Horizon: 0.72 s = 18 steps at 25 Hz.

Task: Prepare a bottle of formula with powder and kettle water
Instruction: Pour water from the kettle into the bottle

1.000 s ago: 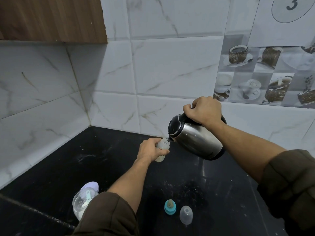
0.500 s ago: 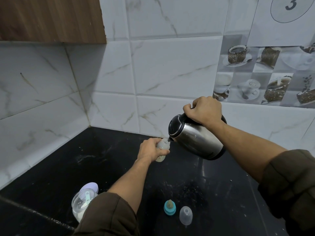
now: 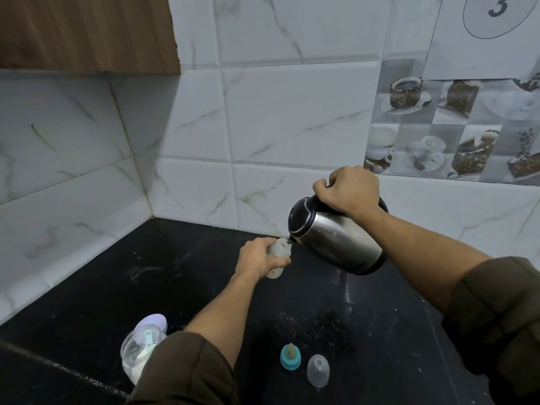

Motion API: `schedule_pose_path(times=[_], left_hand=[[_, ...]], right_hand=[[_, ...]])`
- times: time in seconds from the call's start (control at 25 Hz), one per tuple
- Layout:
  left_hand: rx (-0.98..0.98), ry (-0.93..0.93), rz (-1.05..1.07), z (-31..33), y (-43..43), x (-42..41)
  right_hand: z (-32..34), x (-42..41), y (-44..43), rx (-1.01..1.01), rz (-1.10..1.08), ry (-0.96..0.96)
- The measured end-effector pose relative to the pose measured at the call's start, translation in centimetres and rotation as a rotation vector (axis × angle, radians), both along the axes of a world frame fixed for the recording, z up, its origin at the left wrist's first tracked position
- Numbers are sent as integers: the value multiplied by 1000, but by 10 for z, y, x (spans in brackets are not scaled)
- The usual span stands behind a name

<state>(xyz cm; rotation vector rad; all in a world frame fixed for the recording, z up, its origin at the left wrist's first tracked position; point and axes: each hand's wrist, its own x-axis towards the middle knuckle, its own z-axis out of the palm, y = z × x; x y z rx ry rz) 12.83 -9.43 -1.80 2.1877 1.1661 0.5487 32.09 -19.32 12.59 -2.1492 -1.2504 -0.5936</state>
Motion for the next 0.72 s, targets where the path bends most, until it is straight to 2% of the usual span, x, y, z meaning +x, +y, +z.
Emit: schedule_pose_path(times=[0.72], left_hand=[[-6,-14,3,-2,5,-1]], right_hand=[[1,-3,4,-1,-11,-15]])
